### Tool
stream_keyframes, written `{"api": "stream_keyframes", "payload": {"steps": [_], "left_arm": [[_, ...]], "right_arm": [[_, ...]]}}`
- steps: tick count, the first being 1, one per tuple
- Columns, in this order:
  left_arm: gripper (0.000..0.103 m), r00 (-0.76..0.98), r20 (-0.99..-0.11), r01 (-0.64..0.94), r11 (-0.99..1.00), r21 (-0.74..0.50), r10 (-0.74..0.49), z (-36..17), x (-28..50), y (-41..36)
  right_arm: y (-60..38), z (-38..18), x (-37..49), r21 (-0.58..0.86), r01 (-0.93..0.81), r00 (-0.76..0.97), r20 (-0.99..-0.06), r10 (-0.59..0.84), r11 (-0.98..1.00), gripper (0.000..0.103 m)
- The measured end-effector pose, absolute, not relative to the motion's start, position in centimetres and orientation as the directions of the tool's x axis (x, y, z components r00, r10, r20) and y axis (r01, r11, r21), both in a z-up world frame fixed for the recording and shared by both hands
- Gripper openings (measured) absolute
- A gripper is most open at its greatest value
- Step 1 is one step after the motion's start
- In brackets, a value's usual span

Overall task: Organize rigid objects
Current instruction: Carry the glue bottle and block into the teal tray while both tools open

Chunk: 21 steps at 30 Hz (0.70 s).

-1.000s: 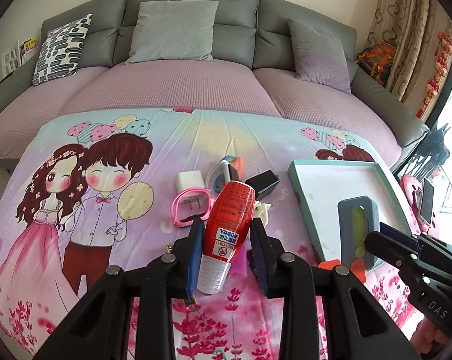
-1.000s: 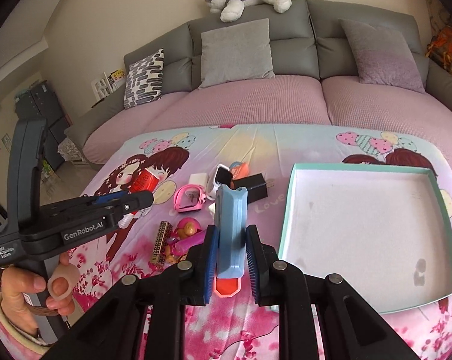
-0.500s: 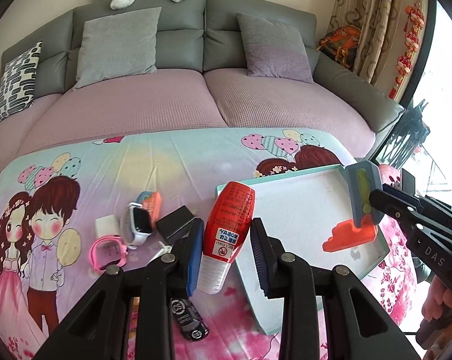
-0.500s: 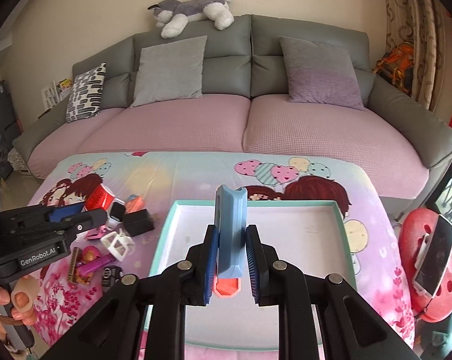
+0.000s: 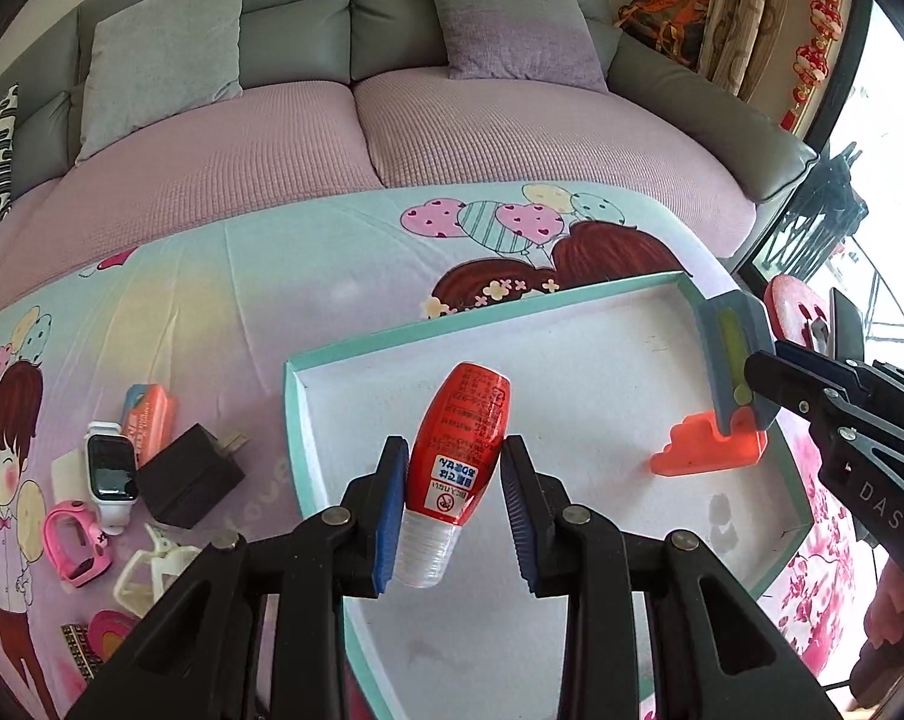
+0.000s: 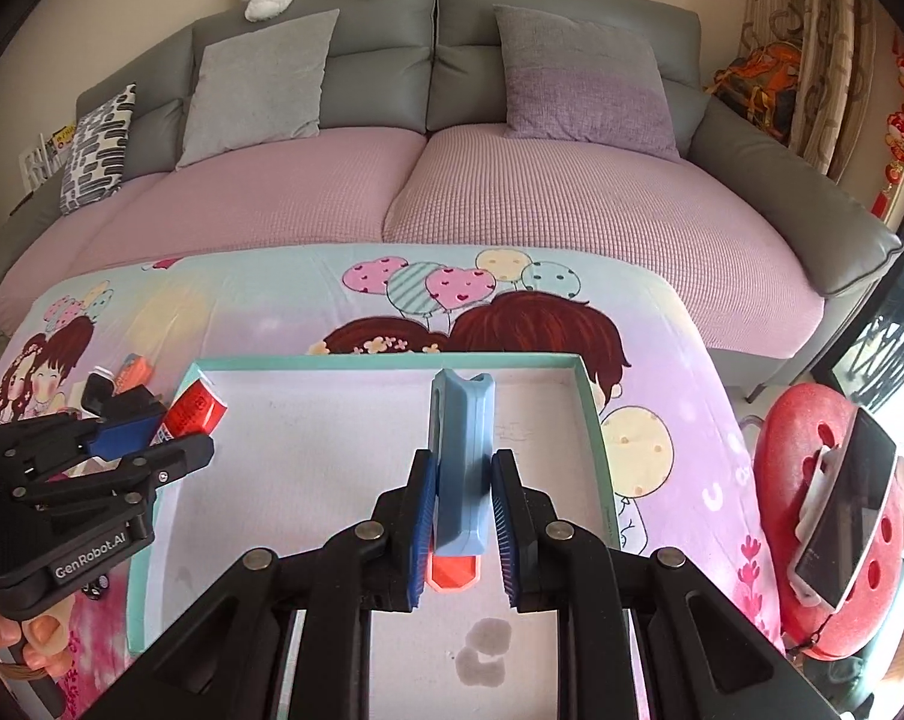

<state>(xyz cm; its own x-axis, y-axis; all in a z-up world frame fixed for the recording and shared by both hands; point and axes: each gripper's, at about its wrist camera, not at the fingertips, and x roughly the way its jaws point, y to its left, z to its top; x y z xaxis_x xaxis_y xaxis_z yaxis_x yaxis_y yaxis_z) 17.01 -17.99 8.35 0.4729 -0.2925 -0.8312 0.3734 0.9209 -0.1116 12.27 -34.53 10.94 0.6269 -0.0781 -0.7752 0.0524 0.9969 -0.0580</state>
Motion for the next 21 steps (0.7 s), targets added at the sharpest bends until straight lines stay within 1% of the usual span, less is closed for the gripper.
{"api": "stream_keyframes", "payload": {"steps": [4,5,11,14,19,21], "left_arm": [[0.033,0.448,-0.852,0.394,0.915,-0.084,-0.271,6.9,17.2,-19.4],[0.033,0.442,-0.857,0.397,0.914,-0.078,-0.265,6.5,17.3,-19.6],[0.033,0.403,-0.881,0.394,0.916,-0.075,-0.246,4.7,17.3,-20.1],[0.033,0.397,-0.887,0.385,0.92,-0.072,-0.236,4.6,17.3,-20.0],[0.033,0.399,-0.882,0.352,0.93,-0.106,-0.251,5.0,17.2,-19.4],[0.035,0.412,-0.876,0.34,0.934,-0.109,-0.252,5.3,17.1,-19.2]], "right_arm": [[-34.7,8.9,12.2,-0.067,0.037,0.605,-0.793,-0.076,0.997,0.019],[-34.8,8.5,12.2,-0.066,0.036,0.598,-0.798,-0.075,0.997,0.017],[-34.5,6.6,12.1,-0.07,0.023,0.565,-0.822,-0.071,0.997,0.017],[-34.4,6.4,12.0,-0.069,0.019,0.558,-0.827,-0.068,0.997,0.017],[-34.3,6.4,11.9,-0.045,0.03,0.543,-0.838,-0.054,0.999,0.017],[-34.2,6.3,11.8,-0.043,0.035,0.54,-0.84,-0.055,0.998,0.017]]}}
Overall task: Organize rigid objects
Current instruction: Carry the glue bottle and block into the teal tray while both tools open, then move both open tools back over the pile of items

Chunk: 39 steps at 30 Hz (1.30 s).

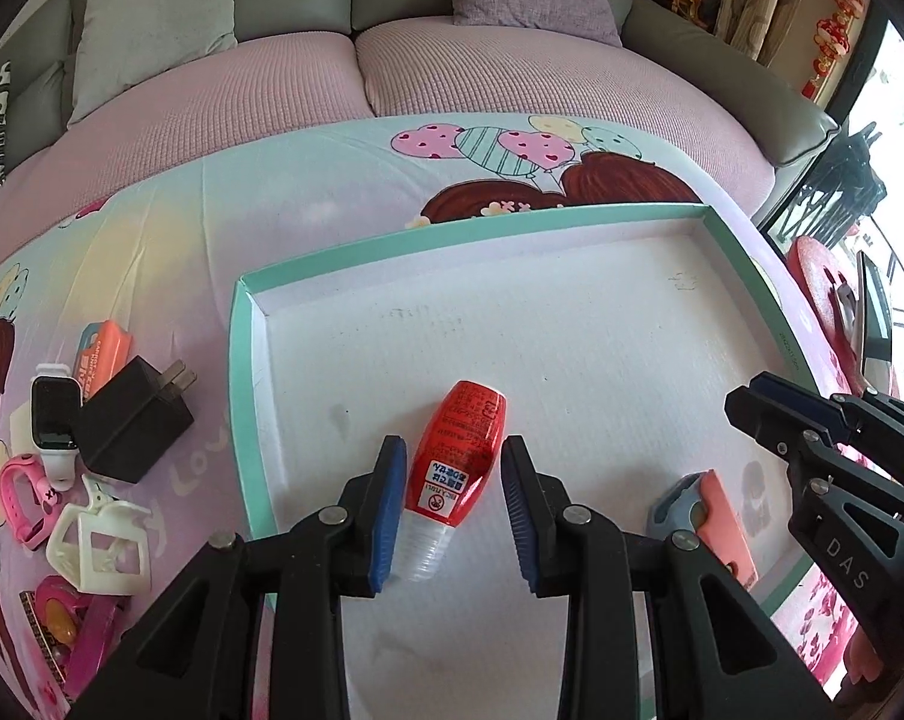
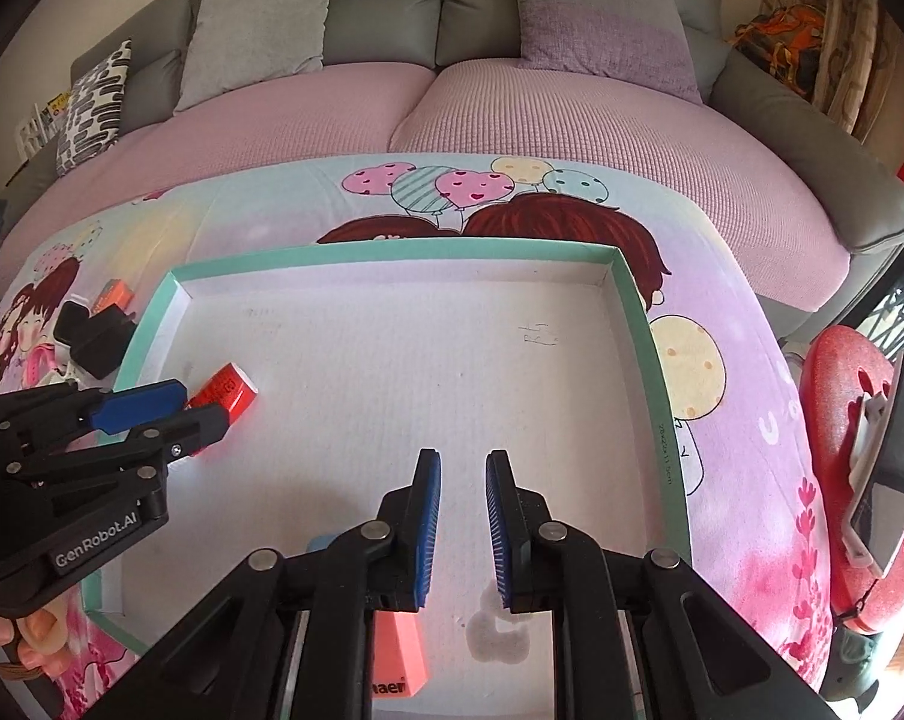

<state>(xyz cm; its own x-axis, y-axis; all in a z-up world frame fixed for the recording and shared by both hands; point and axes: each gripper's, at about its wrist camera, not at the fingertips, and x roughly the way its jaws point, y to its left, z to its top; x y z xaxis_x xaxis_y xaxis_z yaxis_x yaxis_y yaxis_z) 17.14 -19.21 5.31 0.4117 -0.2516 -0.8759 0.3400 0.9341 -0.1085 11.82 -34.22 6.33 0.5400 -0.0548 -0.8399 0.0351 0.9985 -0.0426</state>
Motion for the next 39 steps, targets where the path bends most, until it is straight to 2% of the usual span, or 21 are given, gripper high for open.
{"api": "stream_keyframes", "payload": {"steps": [2,5,7,8,9,11,15,16,19,21,32,36,39], "left_arm": [[0.052,0.419,-0.869,0.331,0.936,-0.123,-0.263,5.7,17.0,-19.0],[0.062,0.448,-0.855,0.316,0.941,-0.124,-0.263,6.2,16.6,-18.6],[0.068,0.469,-0.842,0.302,0.945,-0.129,-0.265,6.6,16.3,-18.2],[0.074,0.48,-0.836,0.293,0.947,-0.134,-0.267,6.8,16.2,-17.9],[0.078,0.49,-0.829,0.284,0.948,-0.141,-0.27,7.0,16.1,-17.6],[0.086,0.518,-0.811,0.269,0.952,-0.145,-0.27,7.4,16.0,-17.1],[0.093,0.59,-0.769,0.236,0.963,-0.128,-0.247,8.4,15.3,-15.8],[0.098,0.607,-0.758,0.223,0.967,-0.126,-0.238,8.7,15.1,-15.4],[0.1,0.65,-0.727,0.182,0.974,-0.134,-0.221,9.3,14.6,-13.8],[0.1,0.665,-0.716,0.156,0.977,-0.143,-0.211,9.6,14.3,-12.7],[0.1,0.737,-0.668,-0.071,0.971,-0.228,-0.104,10.2,11.9,-3.8],[0.1,0.779,-0.625,-0.109,0.976,-0.191,-0.036,10.6,10.6,-0.1],[0.1,0.775,-0.631,-0.15,0.982,-0.117,0.043,10.8,10.3,2.2]], "right_arm": [[-34.2,6.3,11.8,-0.038,0.039,0.537,-0.842,-0.053,0.999,0.017],[-34.2,6.2,11.7,-0.032,0.051,0.528,-0.848,-0.054,0.998,0.019],[-34.4,6.3,11.6,-0.022,0.068,0.529,-0.847,-0.055,0.997,0.033],[-34.4,6.4,11.5,-0.016,0.075,0.53,-0.846,-0.053,0.997,0.051],[-34.4,6.4,11.4,-0.008,0.077,0.533,-0.845,-0.048,0.997,0.059],[-34.4,6.5,11.2,0.001,0.077,0.533,-0.845,-0.04,0.997,0.059],[-34.1,6.8,11.0,0.021,0.093,0.543,-0.839,-0.033,0.995,0.071],[-34.0,6.9,11.0,0.033,0.098,0.55,-0.835,-0.026,0.995,0.073],[-33.6,7.3,10.8,0.051,0.113,0.581,-0.813,-0.024,0.992,0.088],[-33.0,7.7,10.5,0.057,0.119,0.611,-0.791,-0.027,0.991,0.103],[-28.9,12.1,8.1,0.061,0.133,0.772,-0.633,-0.064,0.989,0.103],[-27.1,13.3,7.5,0.053,0.134,0.792,-0.607,-0.074,0.99,0.103],[-25.4,14.0,7.4,0.05,0.129,0.796,-0.602,-0.073,0.99,0.103]]}}
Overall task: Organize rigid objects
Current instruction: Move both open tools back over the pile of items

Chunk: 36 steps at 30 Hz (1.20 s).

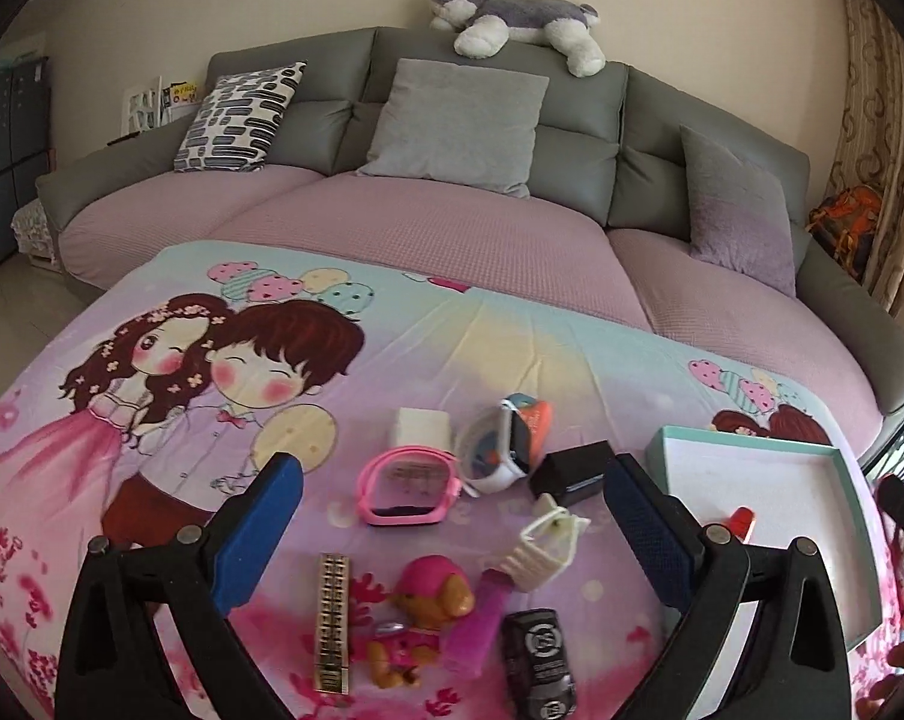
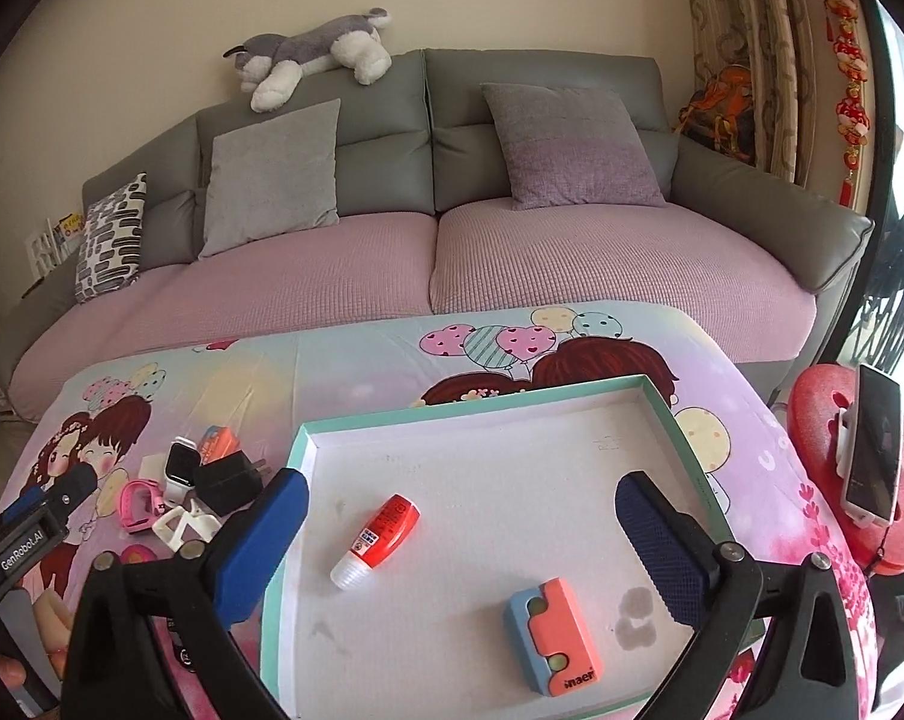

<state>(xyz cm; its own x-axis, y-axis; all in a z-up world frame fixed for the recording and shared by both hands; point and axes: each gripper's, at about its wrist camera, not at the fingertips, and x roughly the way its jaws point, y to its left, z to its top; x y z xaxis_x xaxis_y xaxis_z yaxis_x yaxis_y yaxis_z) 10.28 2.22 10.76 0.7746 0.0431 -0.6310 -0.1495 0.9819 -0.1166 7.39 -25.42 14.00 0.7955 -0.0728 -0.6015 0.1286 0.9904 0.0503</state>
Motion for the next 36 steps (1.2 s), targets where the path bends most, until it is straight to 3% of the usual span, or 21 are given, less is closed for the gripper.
{"api": "stream_keyframes", "payload": {"steps": [10,19,26,28,30,34,36], "left_arm": [[0.1,0.732,-0.676,-0.205,0.974,-0.092,0.09,11.6,9.0,8.8],[0.1,0.643,-0.761,-0.29,0.948,-0.132,0.091,10.6,8.5,12.8],[0.1,0.574,-0.818,-0.267,0.954,-0.139,0.041,8.1,9.2,12.1],[0.1,0.555,-0.831,-0.257,0.957,-0.134,0.032,7.4,9.4,11.8],[0.1,0.529,-0.848,-0.255,0.958,-0.132,0.024,6.5,9.7,11.5],[0.1,0.473,-0.881,-0.25,0.959,-0.133,0.001,4.8,10.5,11.1],[0.1,0.461,-0.888,-0.241,0.962,-0.126,0.0,4.3,10.7,10.7]], "right_arm": [[-18.3,14.9,8.4,0.187,-0.018,0.786,-0.605,0.13,0.982,0.103],[-12.2,10.5,9.2,0.137,-0.14,0.719,-0.667,0.196,0.981,0.103],[-10.6,7.1,8.7,0.145,-0.19,0.642,-0.73,0.235,0.971,0.103],[-10.2,6.2,8.7,0.133,-0.199,0.617,-0.753,0.229,0.971,0.1],[-10.0,5.6,8.8,0.141,-0.206,0.597,-0.766,0.239,0.968,0.089],[-9.9,4.6,9.0,0.161,-0.209,0.561,-0.788,0.253,0.965,0.077],[-9.8,4.2,9.0,0.158,-0.21,0.547,-0.799,0.25,0.965,0.064]]}}
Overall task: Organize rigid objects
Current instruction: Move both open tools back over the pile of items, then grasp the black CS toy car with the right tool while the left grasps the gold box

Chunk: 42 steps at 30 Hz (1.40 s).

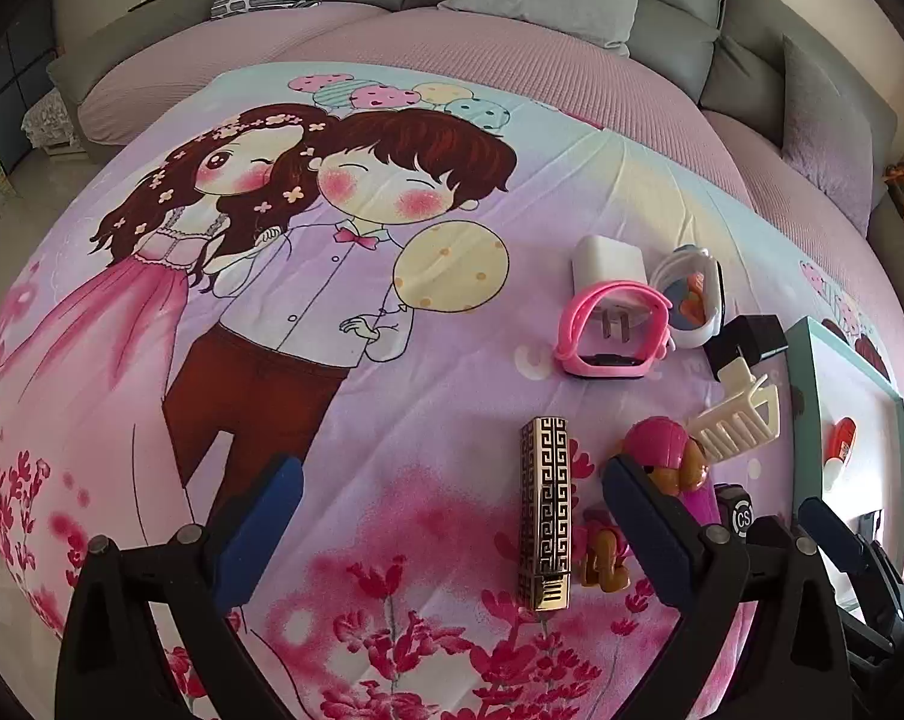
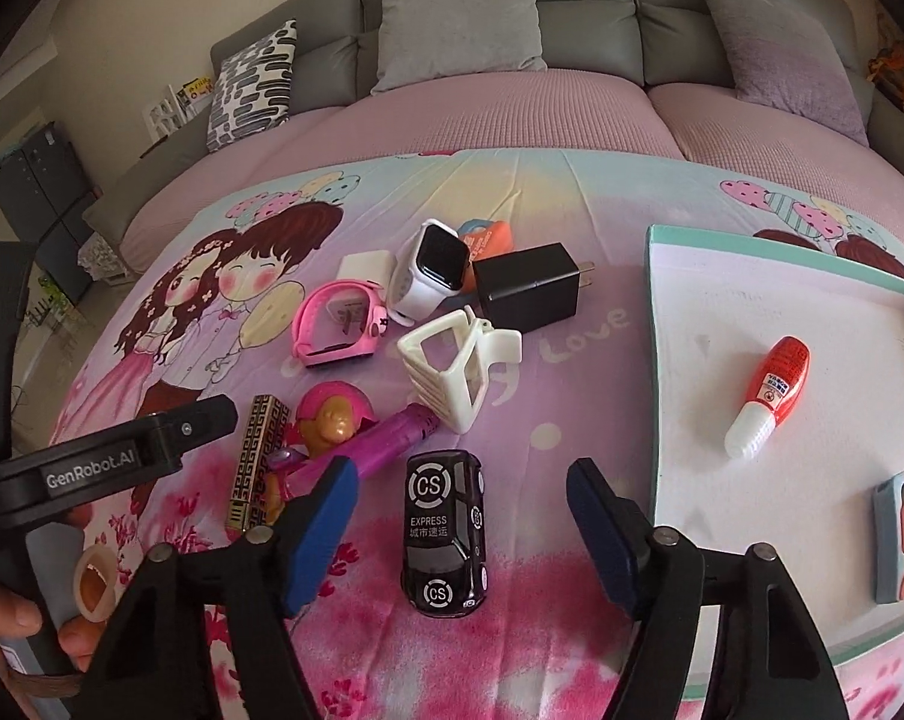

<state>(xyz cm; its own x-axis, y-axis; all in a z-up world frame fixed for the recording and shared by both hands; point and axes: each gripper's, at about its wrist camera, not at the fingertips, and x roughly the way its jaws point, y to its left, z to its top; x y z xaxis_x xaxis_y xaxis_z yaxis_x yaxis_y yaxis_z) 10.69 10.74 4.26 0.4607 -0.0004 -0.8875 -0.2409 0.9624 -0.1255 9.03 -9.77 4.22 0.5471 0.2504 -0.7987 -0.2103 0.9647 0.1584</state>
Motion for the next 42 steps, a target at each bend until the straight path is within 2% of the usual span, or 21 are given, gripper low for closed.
{"api": "stream_keyframes", "payload": {"steps": [3,7,10,15,17,19,27,32,42], "left_arm": [[0.1,0.444,-0.896,-0.223,0.969,-0.102,0.009,3.8,10.9,10.1],[0.098,0.429,-0.903,-0.209,0.974,-0.087,0.011,3.1,11.0,9.6],[0.083,0.398,-0.917,-0.204,0.977,-0.064,0.023,2.4,11.2,9.4],[0.069,0.394,-0.919,-0.174,0.983,-0.063,0.011,2.0,11.2,8.8],[0.053,0.398,-0.917,-0.152,0.986,-0.066,-0.001,1.9,11.2,8.4],[0.046,0.398,-0.917,-0.136,0.989,-0.056,0.003,1.9,11.2,7.9],[0.037,0.405,-0.914,-0.097,0.995,-0.009,0.031,1.8,11.0,6.5],[0.016,0.415,-0.91,-0.091,0.995,-0.028,0.012,2.2,11.3,6.3],[0.016,0.435,-0.897,-0.147,0.989,0.02,0.083,3.1,11.7,7.2]], "right_arm": [[-9.7,3.8,9.1,0.156,-0.215,0.528,-0.812,0.249,0.964,0.054],[-9.3,3.3,9.1,0.153,-0.23,0.505,-0.825,0.252,0.961,0.048],[-8.7,3.0,9.0,0.134,-0.25,0.49,-0.837,0.245,0.959,0.045],[-8.5,1.7,9.4,0.14,-0.255,0.454,-0.857,0.246,0.957,0.037],[-8.3,1.5,9.4,0.132,-0.258,0.455,-0.857,0.241,0.957,0.035],[-8.1,1.4,9.4,0.118,-0.262,0.456,-0.859,0.23,0.958,0.035],[-7.9,1.1,9.6,0.1,-0.264,0.464,-0.859,0.217,0.959,0.035],[-7.9,1.3,9.6,0.106,-0.26,0.473,-0.853,0.222,0.96,0.035],[-9.0,3.8,8.8,0.166,-0.258,0.522,-0.805,0.282,0.952,0.035]]}}
